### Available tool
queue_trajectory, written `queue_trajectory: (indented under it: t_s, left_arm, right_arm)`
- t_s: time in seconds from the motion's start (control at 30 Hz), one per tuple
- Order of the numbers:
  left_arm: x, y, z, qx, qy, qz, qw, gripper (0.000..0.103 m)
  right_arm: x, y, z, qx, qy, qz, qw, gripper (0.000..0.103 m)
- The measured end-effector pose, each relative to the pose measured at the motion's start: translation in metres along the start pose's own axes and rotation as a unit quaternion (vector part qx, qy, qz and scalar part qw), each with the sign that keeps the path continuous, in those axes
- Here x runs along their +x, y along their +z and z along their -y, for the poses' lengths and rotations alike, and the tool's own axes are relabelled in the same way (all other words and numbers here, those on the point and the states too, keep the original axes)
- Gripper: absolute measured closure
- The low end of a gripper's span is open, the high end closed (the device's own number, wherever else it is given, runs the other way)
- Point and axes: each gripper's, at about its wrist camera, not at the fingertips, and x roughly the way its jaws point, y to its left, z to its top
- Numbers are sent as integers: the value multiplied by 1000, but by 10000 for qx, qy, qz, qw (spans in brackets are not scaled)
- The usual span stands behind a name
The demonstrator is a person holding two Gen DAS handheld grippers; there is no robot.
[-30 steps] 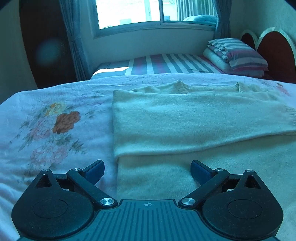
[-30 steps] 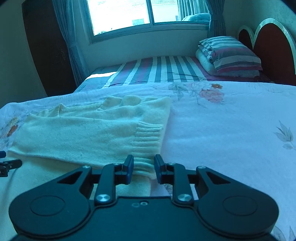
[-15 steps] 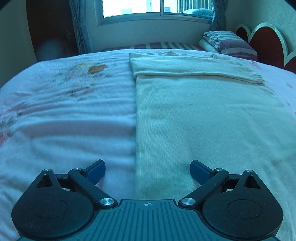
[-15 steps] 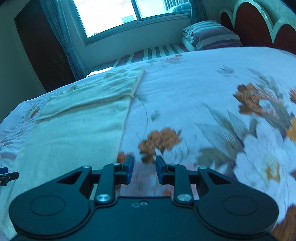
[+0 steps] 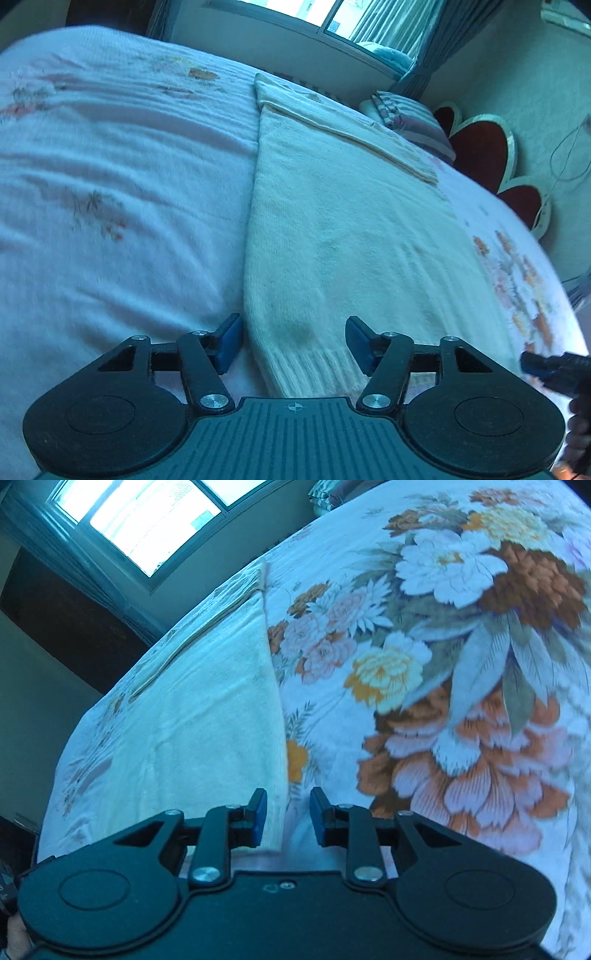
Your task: Fold small clothes
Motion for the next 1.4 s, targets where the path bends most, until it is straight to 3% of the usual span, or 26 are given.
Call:
queue_trajectory:
  t_s: [0.13,0.4,0.47,0.67,0.9,0.97,1.1,1.4]
  left_arm:
    - [-1,-8,-18,-643,-541,-108,9964,50]
    - [10,-14,-31,-1235,-984,-156,9873,52]
    - [13,-14,-32,-1256,-1038,-208,9864,58]
    - [18,-18,-35,-1369,-1242,-328,9822,60]
    - [25,-13,-22,-1107,-1124,-328,9869,64]
    - [29,-14,-20,-1053,-973,-390,9889,96]
    - [31,-22,-27,-1208,-974,-260,9875,96]
    - [14,-32,-31,-1371,-877,155,9865,99]
  right_arm:
    - [-4,-11,5,379,281,-28,9989,77]
    - [3,-13,11,670,492,-20,9965,77]
    - [3,-14,12,739,530,-16,9959,77]
    - [5,-12,16,738,627,-48,9953,79]
    - [16,-7,16,758,762,-116,9941,82]
    - [18,-6,14,710,776,-148,9943,83]
    - [24,-5,15,664,711,-155,9951,95]
    - [12,-9,17,534,603,109,9967,98]
